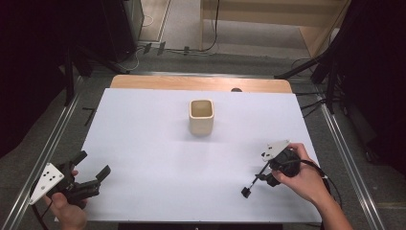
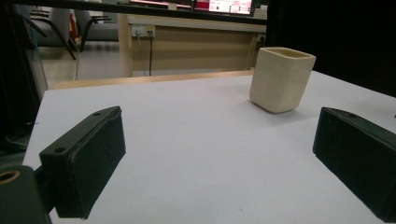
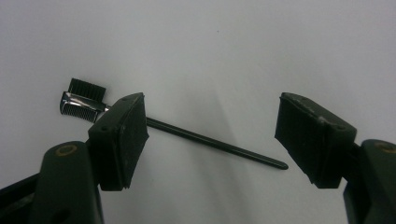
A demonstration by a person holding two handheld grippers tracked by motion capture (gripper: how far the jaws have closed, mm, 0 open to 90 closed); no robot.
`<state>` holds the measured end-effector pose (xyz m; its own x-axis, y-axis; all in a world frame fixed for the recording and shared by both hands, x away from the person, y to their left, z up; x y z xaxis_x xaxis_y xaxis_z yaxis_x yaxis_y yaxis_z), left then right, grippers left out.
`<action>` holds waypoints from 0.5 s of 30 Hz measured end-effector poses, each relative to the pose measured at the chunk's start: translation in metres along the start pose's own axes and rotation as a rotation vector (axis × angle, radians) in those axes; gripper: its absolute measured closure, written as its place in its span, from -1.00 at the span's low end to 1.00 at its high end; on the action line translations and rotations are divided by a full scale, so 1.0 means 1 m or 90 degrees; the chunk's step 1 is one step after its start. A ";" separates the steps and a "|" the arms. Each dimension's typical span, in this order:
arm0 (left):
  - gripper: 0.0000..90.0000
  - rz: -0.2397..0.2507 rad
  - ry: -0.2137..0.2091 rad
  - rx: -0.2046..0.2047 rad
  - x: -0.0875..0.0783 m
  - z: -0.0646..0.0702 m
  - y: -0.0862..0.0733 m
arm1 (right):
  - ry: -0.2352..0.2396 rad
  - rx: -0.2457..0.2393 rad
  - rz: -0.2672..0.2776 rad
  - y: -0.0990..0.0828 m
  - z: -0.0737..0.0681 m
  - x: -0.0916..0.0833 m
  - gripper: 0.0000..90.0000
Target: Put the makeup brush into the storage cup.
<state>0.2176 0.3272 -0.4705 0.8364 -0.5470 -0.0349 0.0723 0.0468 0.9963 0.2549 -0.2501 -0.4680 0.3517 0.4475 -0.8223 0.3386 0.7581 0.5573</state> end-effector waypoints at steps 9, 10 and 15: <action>-0.94 -0.002 -0.001 -0.002 0.000 -0.001 -0.001 | 0.023 -0.079 -0.086 0.011 -0.005 0.013 -0.35; -0.94 -0.001 -0.001 -0.003 0.000 -0.001 -0.001 | 0.026 -0.084 -0.094 0.012 -0.005 0.014 -0.34; -0.94 -0.003 -0.004 -0.002 0.001 0.000 -0.001 | 0.033 -0.114 -0.132 0.014 -0.005 0.019 -0.32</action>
<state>0.2185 0.3269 -0.4715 0.8322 -0.5532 -0.0393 0.0781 0.0467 0.9958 0.2620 -0.2289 -0.4767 0.2438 0.2942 -0.9241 0.2369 0.9059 0.3509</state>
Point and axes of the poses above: each handheld gripper's, and its own axes: x roughly forward along the jaws, y roughly out of its top, z roughly to its right, the point moved 1 cm from there along x, roughly forward along the jaws, and after that the axes turned 8 degrees about z, right-handed, at the moved point
